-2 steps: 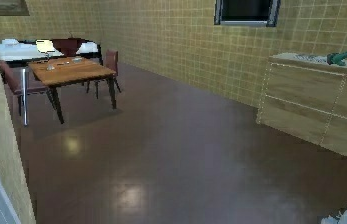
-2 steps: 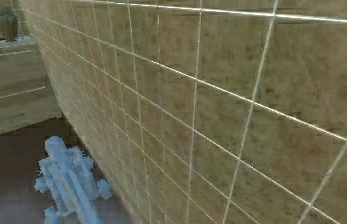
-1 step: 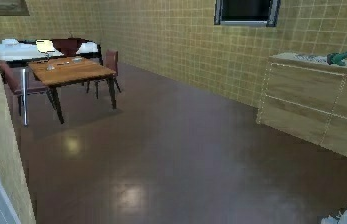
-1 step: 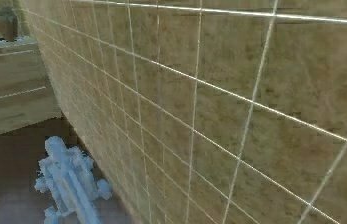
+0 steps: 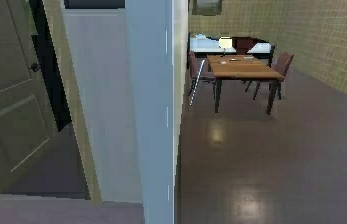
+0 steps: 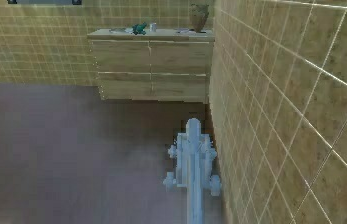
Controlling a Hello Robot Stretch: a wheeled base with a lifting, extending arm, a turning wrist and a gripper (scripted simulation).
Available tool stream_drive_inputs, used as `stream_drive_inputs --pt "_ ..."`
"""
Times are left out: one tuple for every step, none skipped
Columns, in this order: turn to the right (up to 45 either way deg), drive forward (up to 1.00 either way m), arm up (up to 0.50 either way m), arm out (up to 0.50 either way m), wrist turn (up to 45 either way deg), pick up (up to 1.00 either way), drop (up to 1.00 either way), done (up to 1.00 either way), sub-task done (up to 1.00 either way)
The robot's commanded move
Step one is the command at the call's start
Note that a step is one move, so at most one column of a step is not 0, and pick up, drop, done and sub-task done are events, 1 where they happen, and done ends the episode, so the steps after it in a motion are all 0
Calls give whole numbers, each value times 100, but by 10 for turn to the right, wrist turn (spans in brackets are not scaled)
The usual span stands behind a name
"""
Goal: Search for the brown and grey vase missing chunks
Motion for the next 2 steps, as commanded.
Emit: stream_drive_inputs --pt "-390 0 0 0 0 0 0 0 0" --pt "390 0 0 0 0 0 0 0 0"
